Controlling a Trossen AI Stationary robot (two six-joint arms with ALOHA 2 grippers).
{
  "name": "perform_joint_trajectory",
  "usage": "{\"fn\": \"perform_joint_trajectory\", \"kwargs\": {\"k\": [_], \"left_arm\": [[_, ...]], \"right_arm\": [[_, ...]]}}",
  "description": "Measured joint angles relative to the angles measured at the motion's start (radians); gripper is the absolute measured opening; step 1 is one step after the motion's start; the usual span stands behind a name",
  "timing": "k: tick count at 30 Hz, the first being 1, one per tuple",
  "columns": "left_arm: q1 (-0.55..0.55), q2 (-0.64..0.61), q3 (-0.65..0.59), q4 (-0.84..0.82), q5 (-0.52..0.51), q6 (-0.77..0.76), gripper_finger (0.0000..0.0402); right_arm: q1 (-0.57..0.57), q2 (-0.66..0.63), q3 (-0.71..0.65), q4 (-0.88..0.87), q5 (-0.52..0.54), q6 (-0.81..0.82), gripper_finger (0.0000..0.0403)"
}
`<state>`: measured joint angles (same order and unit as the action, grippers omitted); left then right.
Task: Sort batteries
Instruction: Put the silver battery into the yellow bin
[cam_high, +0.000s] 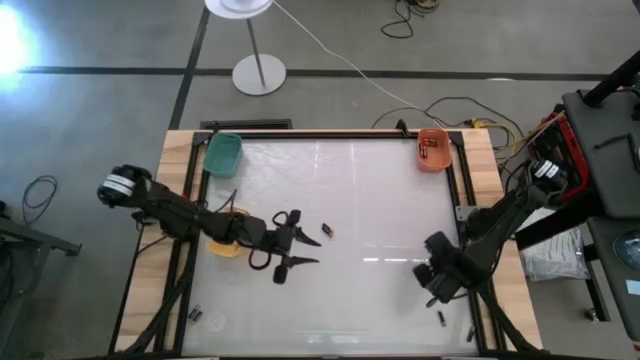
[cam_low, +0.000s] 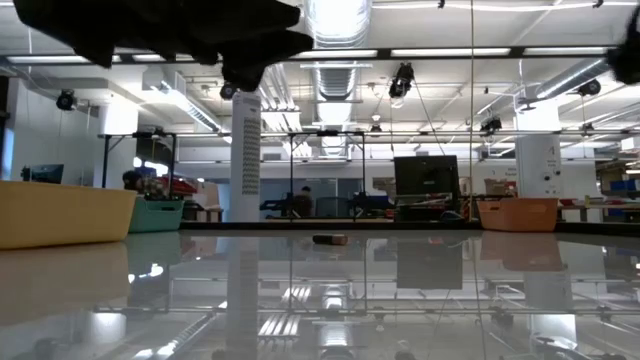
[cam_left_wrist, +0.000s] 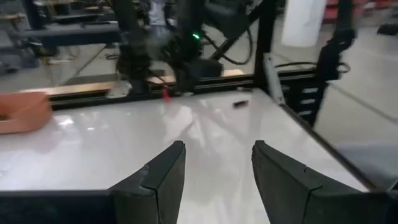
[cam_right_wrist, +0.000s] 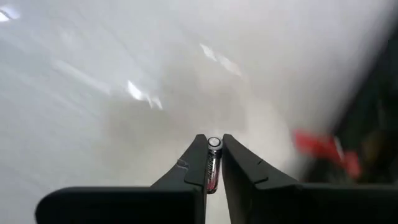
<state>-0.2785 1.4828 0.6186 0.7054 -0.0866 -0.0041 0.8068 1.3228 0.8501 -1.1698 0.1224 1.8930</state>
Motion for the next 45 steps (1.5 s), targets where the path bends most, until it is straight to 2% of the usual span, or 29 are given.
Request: {"fn": "perform_joint_trajectory", "kwargs": {"k": [2, 5, 9, 13, 16, 18, 20, 22, 28, 31, 34, 41, 45], "left_arm": [[0.001, 0.054, -0.006, 0.071, 0.053, -0.022, 0.0166], [-0.005, 0.143, -0.023, 0.251, 0.089, -0.082, 0.0166], [-0.014, 0.255, -0.058, 0.473, 0.101, -0.114, 0.0166], [-0.013, 0.338, -0.065, 0.582, 0.1, -0.122, 0.0166], [-0.013, 0.388, -0.05, 0.612, 0.095, -0.154, 0.0166], [-0.013, 0.412, -0.033, 0.659, 0.079, -0.162, 0.0166], [-0.013, 0.426, -0.022, 0.699, 0.048, -0.162, 0.0166], [-0.011, 0.431, -0.019, 0.708, 0.02, -0.162, 0.0166], [-0.006, 0.429, -0.017, 0.704, -0.106, -0.159, 0.0166], [-0.004, 0.43, -0.001, 0.704, -0.105, -0.157, 0.0166], [-0.005, 0.43, 0.024, 0.689, -0.062, -0.142, 0.0166], [-0.005, 0.43, 0.083, 0.548, -0.06, -0.114, 0.0157], [-0.005, 0.43, 0.086, 0.551, -0.06, -0.11, 0.0154]], "right_arm": [[-0.014, -0.005, 0.013, 0.03, 0.147, -0.07, 0.0022], [-0.038, 0.003, 0.025, 0.191, 0.362, -0.244, 0.0022], [-0.084, 0.044, 0.021, 0.469, 0.546, -0.543, 0.0022], [-0.135, 0.084, 0.017, 0.794, 0.685, -0.89, 0.0022], [-0.18, 0.109, 0.017, 1.068, 0.686, -1.169, 0.0022], [-0.205, 0.124, 0.022, 1.241, 0.645, -1.328, 0.0022], [-0.224, 0.136, 0.03, 1.357, 0.589, -1.434, 0.0022], [-0.232, 0.14, 0.048, 1.392, 0.558, -1.492, 0.0022], [-0.242, 0.146, 0.092, 1.381, 0.553, -1.542, 0.0022], [-0.253, 0.147, 0.094, 1.378, 0.555, -1.551, 0.0022], [-0.27, 0.163, 0.094, 1.384, 0.558, -1.541, 0.0022], [-0.294, 0.205, 0.094, 1.396, 0.559, -1.527, 0.0022], [-0.295, 0.211, 0.093, 1.393, 0.593, -1.528, 0.0022]]}}
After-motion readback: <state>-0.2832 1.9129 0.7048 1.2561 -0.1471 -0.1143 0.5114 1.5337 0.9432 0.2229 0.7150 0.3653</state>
